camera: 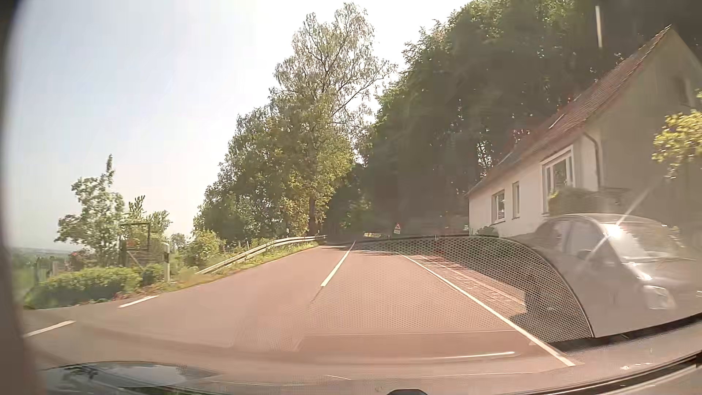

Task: Follow the waypoints while adhering to traffic rules and regulations

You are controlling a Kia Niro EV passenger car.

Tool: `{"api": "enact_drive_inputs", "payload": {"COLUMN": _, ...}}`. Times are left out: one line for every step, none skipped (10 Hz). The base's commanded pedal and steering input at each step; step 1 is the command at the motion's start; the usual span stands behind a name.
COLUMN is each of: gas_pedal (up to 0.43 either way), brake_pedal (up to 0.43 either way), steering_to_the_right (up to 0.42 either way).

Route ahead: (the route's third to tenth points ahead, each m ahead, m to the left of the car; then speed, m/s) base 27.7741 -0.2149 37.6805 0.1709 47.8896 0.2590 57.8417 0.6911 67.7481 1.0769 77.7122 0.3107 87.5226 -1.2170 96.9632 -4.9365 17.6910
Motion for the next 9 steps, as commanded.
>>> {"api": "enact_drive_inputs", "payload": {"gas_pedal": 0.28, "brake_pedal": 0.0, "steering_to_the_right": -0.005}}
{"api": "enact_drive_inputs", "payload": {"gas_pedal": 0.268, "brake_pedal": 0.0, "steering_to_the_right": -0.004}}
{"api": "enact_drive_inputs", "payload": {"gas_pedal": 0.26, "brake_pedal": 0.0, "steering_to_the_right": -0.004}}
{"api": "enact_drive_inputs", "payload": {"gas_pedal": 0.26, "brake_pedal": 0.0, "steering_to_the_right": -0.004}}
{"api": "enact_drive_inputs", "payload": {"gas_pedal": 0.26, "brake_pedal": 0.0, "steering_to_the_right": -0.003}}
{"api": "enact_drive_inputs", "payload": {"gas_pedal": 0.26, "brake_pedal": 0.0, "steering_to_the_right": -0.003}}
{"api": "enact_drive_inputs", "payload": {"gas_pedal": 0.248, "brake_pedal": 0.0, "steering_to_the_right": -0.003}}
{"api": "enact_drive_inputs", "payload": {"gas_pedal": 0.248, "brake_pedal": 0.0, "steering_to_the_right": -0.003}}
{"api": "enact_drive_inputs", "payload": {"gas_pedal": 0.248, "brake_pedal": 0.0, "steering_to_the_right": -0.003}}
